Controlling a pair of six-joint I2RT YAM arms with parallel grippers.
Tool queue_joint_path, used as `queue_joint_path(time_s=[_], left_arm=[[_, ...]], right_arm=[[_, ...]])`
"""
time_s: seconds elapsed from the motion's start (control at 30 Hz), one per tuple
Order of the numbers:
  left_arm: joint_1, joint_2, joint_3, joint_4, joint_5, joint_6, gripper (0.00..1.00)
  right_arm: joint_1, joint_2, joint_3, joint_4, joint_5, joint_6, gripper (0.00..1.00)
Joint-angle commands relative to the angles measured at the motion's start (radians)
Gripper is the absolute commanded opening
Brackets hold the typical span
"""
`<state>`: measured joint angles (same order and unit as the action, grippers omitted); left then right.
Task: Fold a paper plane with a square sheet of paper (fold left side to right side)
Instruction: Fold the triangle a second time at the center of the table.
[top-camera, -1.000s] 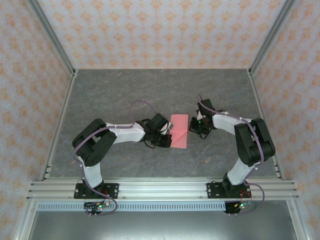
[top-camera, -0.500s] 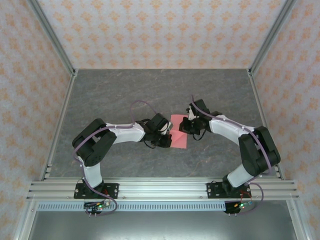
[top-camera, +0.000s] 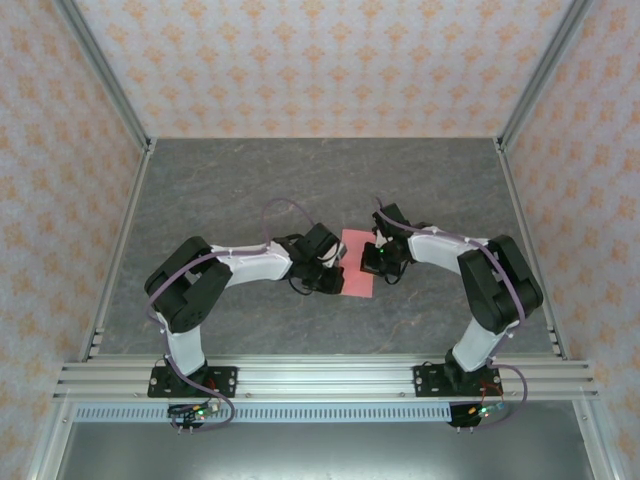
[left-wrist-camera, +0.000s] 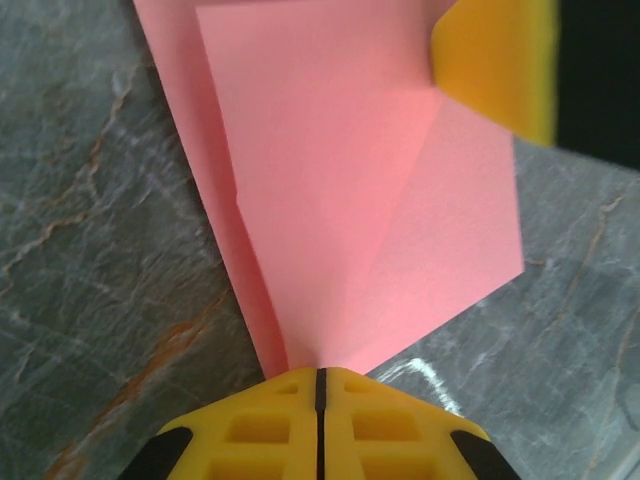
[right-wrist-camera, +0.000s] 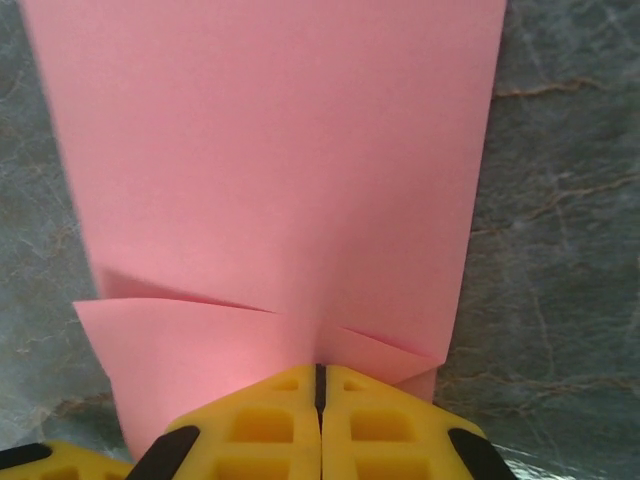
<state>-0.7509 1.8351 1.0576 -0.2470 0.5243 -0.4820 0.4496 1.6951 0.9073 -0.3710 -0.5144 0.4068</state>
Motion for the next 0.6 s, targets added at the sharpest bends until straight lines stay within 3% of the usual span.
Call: queue_joint_path(time_s=[0.0, 0.57], left_arm=[[-0.007, -0.005, 0.058, -0.019, 0.047, -0.011, 0.07], [-0.007, 0.147, 0.174, -0.017, 0.082, 0.001, 0.05]], right_arm=[[0.004, 0.021, 0.015, -0.054, 0.045, -0.011, 0.06], [0.005, 0.033, 0.019, -0.06, 0.032, -0.016, 0.06]])
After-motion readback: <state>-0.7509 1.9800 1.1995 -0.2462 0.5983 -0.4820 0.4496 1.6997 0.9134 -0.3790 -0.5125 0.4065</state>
